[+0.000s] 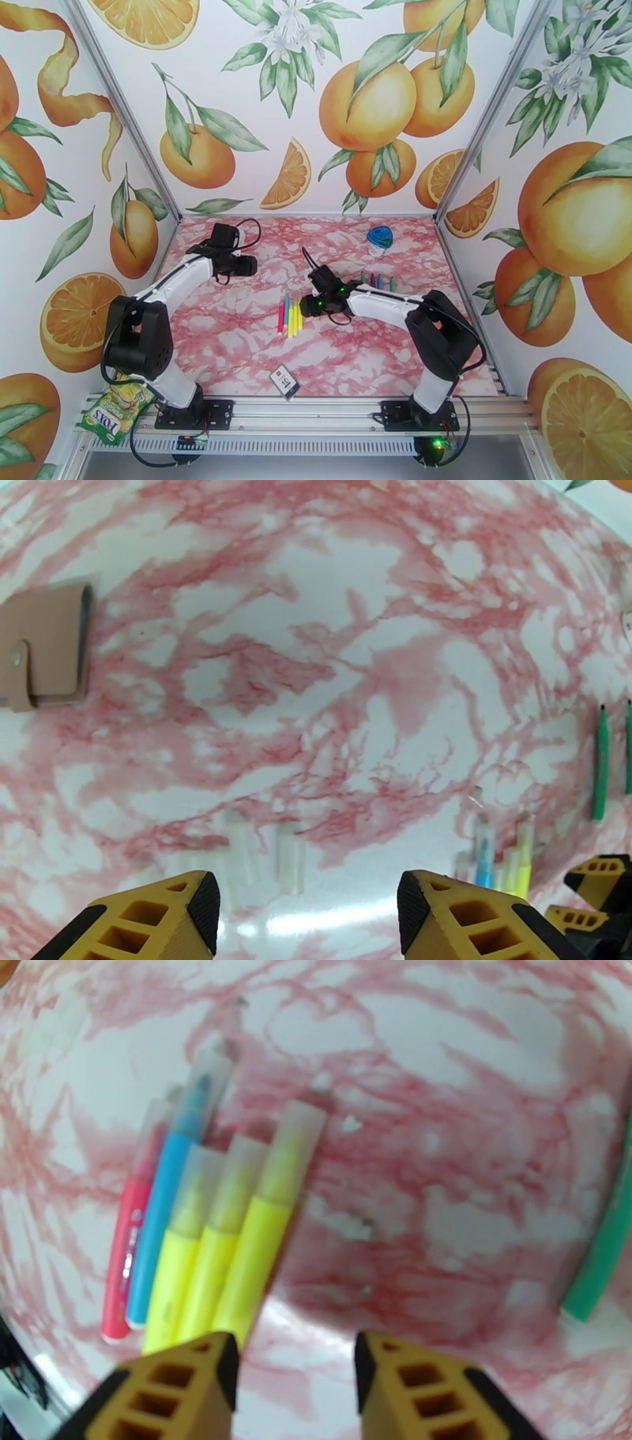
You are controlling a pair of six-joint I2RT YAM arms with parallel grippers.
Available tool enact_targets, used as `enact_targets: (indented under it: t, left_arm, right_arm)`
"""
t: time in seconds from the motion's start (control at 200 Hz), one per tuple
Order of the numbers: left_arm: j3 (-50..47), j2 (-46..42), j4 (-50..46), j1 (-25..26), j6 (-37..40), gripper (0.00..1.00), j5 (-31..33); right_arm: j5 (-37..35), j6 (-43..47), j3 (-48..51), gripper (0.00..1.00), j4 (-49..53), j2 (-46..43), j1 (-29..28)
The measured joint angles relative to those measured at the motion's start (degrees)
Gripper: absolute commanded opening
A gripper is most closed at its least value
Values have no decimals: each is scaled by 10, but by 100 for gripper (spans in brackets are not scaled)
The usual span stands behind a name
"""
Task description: Open the pen caps
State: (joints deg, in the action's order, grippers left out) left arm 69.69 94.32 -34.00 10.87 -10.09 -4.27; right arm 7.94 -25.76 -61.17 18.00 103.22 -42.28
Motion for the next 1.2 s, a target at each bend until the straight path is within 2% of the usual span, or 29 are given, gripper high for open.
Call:
enact_targets:
  t: [0.585, 0.796, 1.201]
  left_arm:
    - [-17, -24, 3, -7, 0, 64, -8]
    - [-18, -25, 4, -8, 0, 64, -9]
    - [-18, -30, 4, -9, 0, 64, -12]
  right_arm:
    - [14, -14, -32, 42, -2, 48, -14]
    - [-23, -11, -64, 41, 31, 69, -25]
    - [-102, 11, -97, 32, 92, 85, -32]
